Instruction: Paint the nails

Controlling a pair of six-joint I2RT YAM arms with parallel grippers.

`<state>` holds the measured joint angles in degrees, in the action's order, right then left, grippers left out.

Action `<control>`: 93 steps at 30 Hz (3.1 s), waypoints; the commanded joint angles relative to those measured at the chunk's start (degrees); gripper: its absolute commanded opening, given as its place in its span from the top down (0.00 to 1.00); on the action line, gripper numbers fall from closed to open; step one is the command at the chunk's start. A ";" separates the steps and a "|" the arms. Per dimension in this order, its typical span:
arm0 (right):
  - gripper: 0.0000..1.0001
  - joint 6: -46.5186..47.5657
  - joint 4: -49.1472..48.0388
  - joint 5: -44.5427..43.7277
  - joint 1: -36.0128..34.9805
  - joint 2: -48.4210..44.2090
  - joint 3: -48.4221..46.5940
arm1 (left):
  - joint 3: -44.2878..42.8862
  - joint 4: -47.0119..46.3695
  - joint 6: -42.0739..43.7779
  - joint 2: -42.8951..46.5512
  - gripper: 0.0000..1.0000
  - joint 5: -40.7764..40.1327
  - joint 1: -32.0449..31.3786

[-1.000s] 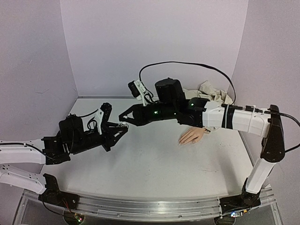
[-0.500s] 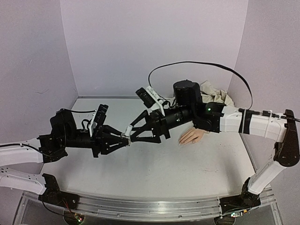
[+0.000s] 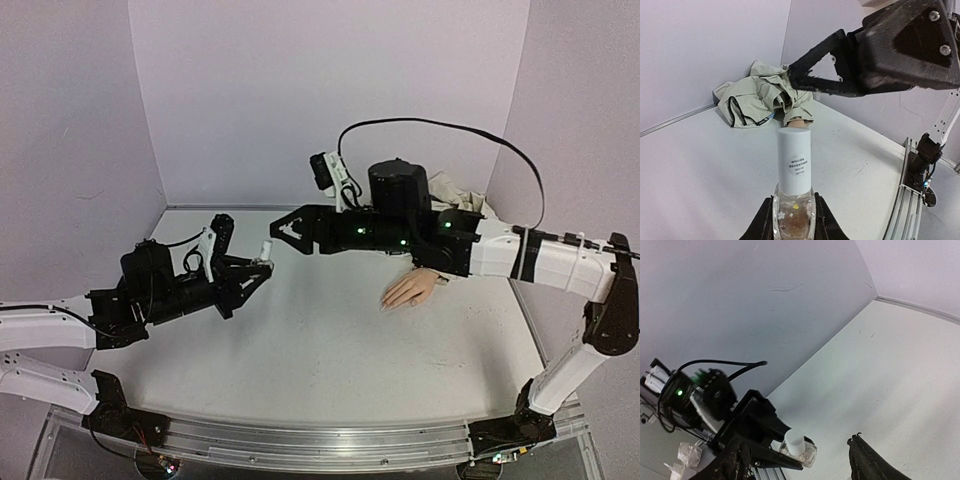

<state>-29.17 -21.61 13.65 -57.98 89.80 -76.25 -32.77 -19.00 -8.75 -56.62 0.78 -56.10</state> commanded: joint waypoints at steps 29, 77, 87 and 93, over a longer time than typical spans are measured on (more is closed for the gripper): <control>0.97 14.87 -7.79 59.27 1.60 3.73 -0.74 | -0.73 -14.39 -9.16 1.65 1.00 43.03 4.52; 1.00 6.01 -4.11 23.84 0.88 9.25 -6.89 | -2.34 -1.70 -4.78 4.17 1.00 13.08 0.16; 1.00 19.94 -5.64 58.83 0.93 6.95 -3.34 | -3.60 -6.92 -7.49 4.65 1.00 42.98 2.22; 0.15 12.82 -3.53 21.61 2.91 0.58 -0.12 | 0.90 -5.27 -2.64 6.53 1.00 15.41 1.98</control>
<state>-11.60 -26.04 56.49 -57.08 97.03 -77.97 -33.12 -20.08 -15.09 -52.73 34.04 -54.35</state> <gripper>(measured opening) 0.661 0.211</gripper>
